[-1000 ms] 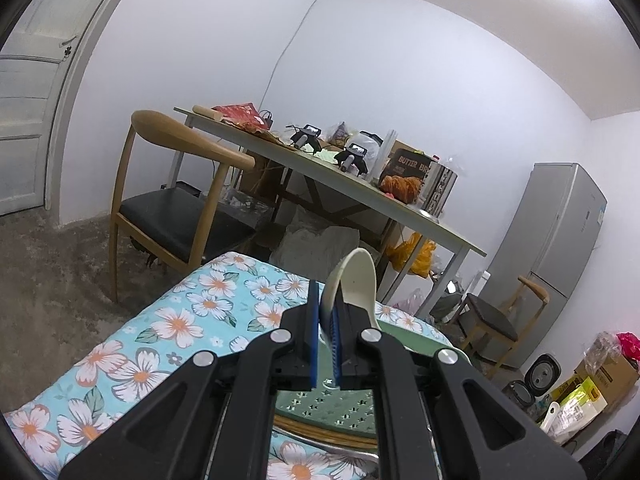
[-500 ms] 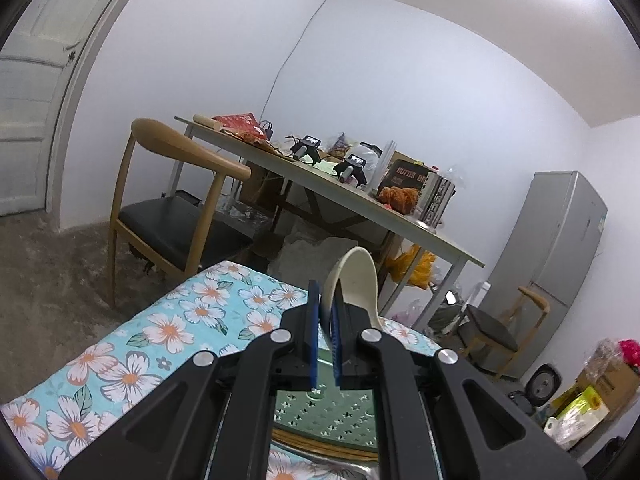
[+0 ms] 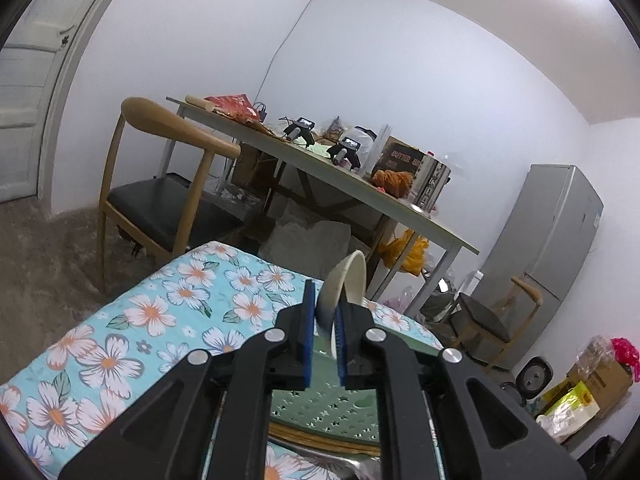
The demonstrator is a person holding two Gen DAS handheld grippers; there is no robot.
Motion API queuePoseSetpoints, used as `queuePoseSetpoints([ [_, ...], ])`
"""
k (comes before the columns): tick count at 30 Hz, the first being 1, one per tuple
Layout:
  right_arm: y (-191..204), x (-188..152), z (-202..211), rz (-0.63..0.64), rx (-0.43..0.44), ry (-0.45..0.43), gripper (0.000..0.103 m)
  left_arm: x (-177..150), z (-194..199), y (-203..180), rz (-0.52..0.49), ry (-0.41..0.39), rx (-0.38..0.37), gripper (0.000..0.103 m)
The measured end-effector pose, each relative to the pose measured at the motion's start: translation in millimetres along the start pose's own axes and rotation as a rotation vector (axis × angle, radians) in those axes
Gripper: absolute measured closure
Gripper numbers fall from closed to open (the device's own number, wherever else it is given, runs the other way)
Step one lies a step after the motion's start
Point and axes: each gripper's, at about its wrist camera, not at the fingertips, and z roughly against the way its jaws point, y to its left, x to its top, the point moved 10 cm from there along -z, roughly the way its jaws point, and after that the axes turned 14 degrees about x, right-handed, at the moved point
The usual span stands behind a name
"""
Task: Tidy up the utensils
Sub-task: 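Carry the white ladle in the left tool over the green holder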
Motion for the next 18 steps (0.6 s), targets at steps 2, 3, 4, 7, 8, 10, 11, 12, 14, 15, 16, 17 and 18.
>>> queuePoseSetpoints([
  [2,1,-1,1,-0.004,0.001,0.001,0.099,1,2,-2,-0.004,-0.009,-0.010,0.093],
  [3,1,-1,1,-0.006,0.002,0.001,0.099,2,3,-4,-0.006,-0.011,-0.021,0.093],
  [4,1,0,1,-0.009,0.004,0.001,0.099,2,4,-6,-0.008,-0.012,-0.036,0.093],
  [7,1,0,1,-0.008,0.003,0.001,0.099,-1,7,-19,-0.024,-0.005,-0.093,0.093],
  [8,1,0,1,-0.008,0.004,0.001,0.099,-2,8,-23,-0.033,-0.002,-0.109,0.093],
  [10,0,0,1,-0.006,0.003,0.001,0.099,-4,10,-31,-0.051,0.000,-0.130,0.093],
  [11,0,0,1,-0.006,0.002,0.001,0.099,-6,12,-36,-0.064,-0.003,-0.143,0.093],
  [12,0,0,1,-0.008,0.004,0.001,0.099,-5,12,-39,-0.071,-0.004,-0.149,0.093],
  [14,0,0,0,-0.007,0.005,0.002,0.099,-8,16,-48,-0.095,-0.008,-0.173,0.092],
  [15,0,-1,0,-0.006,0.006,0.003,0.099,-9,18,-52,-0.110,-0.013,-0.180,0.091],
  [16,1,0,0,-0.004,0.006,0.004,0.099,-9,19,-53,-0.119,-0.017,-0.179,0.091],
  [17,1,0,0,-0.002,0.006,0.006,0.099,-10,20,-56,-0.135,-0.026,-0.168,0.091],
  [18,1,0,0,-0.002,0.005,0.007,0.099,-11,21,-58,-0.158,-0.039,-0.142,0.091],
])
